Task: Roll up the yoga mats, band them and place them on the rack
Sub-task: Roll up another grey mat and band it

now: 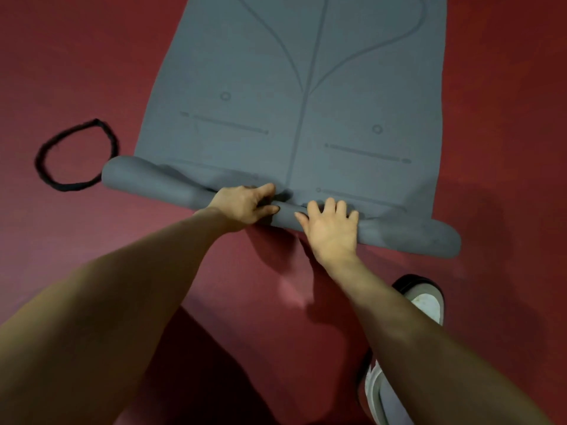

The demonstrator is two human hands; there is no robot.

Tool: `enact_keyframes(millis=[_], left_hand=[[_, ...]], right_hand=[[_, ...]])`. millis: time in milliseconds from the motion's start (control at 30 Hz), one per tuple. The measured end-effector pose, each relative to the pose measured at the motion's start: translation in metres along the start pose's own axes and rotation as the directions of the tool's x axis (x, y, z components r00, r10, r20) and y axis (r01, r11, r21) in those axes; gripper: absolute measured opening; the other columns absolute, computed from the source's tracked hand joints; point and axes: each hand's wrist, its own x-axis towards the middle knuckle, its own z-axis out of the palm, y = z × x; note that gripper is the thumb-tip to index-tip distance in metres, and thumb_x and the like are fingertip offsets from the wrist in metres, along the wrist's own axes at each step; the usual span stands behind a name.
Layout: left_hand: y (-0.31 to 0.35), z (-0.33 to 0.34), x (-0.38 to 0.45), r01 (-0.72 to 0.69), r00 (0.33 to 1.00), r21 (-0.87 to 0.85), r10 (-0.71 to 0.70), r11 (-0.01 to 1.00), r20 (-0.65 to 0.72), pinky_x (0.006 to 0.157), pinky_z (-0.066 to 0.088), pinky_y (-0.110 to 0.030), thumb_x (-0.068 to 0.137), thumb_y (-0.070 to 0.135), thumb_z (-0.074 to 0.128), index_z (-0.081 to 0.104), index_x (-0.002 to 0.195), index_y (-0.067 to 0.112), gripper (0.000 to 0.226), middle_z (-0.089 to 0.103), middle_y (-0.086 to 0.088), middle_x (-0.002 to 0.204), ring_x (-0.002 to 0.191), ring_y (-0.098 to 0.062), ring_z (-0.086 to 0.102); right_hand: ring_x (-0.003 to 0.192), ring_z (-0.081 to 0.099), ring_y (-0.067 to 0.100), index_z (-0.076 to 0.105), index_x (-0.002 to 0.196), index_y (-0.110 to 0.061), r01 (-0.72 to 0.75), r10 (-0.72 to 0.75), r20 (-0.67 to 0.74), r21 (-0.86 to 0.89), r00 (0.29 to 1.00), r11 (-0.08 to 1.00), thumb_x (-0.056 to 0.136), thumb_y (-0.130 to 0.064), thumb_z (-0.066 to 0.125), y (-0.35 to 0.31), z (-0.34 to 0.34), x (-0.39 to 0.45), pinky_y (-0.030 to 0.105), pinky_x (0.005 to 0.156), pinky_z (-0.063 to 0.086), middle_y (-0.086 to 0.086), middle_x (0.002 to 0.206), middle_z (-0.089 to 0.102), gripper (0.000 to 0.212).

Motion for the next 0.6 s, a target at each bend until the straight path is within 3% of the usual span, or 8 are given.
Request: enact_keyframes(millis=[67,167,233,367,500,600], left_hand=[[0.001,0.000,0.001,0.010,1.000,-0.010,-0.010,1.000,0.023,0.076,0.041,-0.034,0.094,0.051,0.044,0.045,0.103,0.022,0.031,0.062,-0.002,0.104,0.099,-0.025,0.058],[0.002,0.008,-0.001,-0.011,1.000,0.069,0.012,0.998,-0.013,0.080,0.043,-0.036,0.095,0.049,0.044,0.051,0.110,0.020,0.033,0.060,-0.004,0.111,0.108,-0.026,0.056],[0.003,0.017,-0.002,-0.046,0.990,0.171,0.068,0.984,-0.122,0.079,0.045,-0.040,0.093,0.048,0.041,0.059,0.110,0.016,0.041,0.059,-0.009,0.111,0.104,-0.032,0.057],[0.013,0.033,-0.003,0.028,0.921,0.362,0.116,0.932,-0.371,0.067,0.046,-0.039,0.082,0.047,0.039,0.066,0.080,0.013,0.043,0.059,-0.011,0.088,0.076,-0.033,0.057],[0.002,0.043,-0.014,-0.023,0.878,0.431,0.224,0.902,-0.423,0.072,0.045,-0.040,0.077,0.059,0.053,0.062,0.100,0.011,0.054,0.058,-0.009,0.091,0.075,-0.030,0.052],[-0.006,0.041,-0.017,-0.059,0.863,0.401,0.248,0.914,-0.440,0.068,0.047,-0.038,0.063,0.050,0.077,0.061,0.100,0.009,0.057,0.060,-0.009,0.090,0.073,-0.031,0.055]], right_hand=[[0.062,0.061,0.029,0.063,0.077,-0.016,0.020,-0.019,0.046,-0.022,0.999,1.000,0.086,-0.053,0.031,0.004,0.003,0.004,0.034,0.055,0.048,0.008,0.067,0.063,0.050],[0.094,0.063,0.033,0.049,0.112,-0.013,0.053,-0.061,0.204,0.043,0.977,0.998,0.095,-0.057,0.034,0.006,0.005,0.011,0.038,0.071,0.048,0.013,0.103,0.065,0.050],[0.104,0.060,0.033,0.040,0.121,-0.014,0.063,-0.075,0.221,0.063,0.972,0.996,0.096,-0.057,0.032,0.008,0.007,0.013,0.038,0.076,0.047,0.012,0.116,0.059,0.051],[0.110,0.055,0.033,0.041,0.125,-0.018,0.003,-0.032,0.253,0.113,0.967,0.994,0.095,-0.057,0.035,0.007,0.004,0.017,0.040,0.078,0.047,0.011,0.122,0.051,0.049],[0.114,0.045,0.032,0.047,0.121,-0.017,-0.029,0.009,0.205,0.097,0.979,0.995,0.092,-0.058,0.040,0.005,0.005,0.017,0.041,0.090,0.037,0.014,0.120,0.050,0.051],[0.107,0.045,0.033,0.052,0.116,-0.015,-0.031,0.016,0.174,0.085,0.985,0.996,0.090,-0.056,0.047,0.004,0.006,0.019,0.041,0.088,0.032,0.014,0.115,0.051,0.049]])
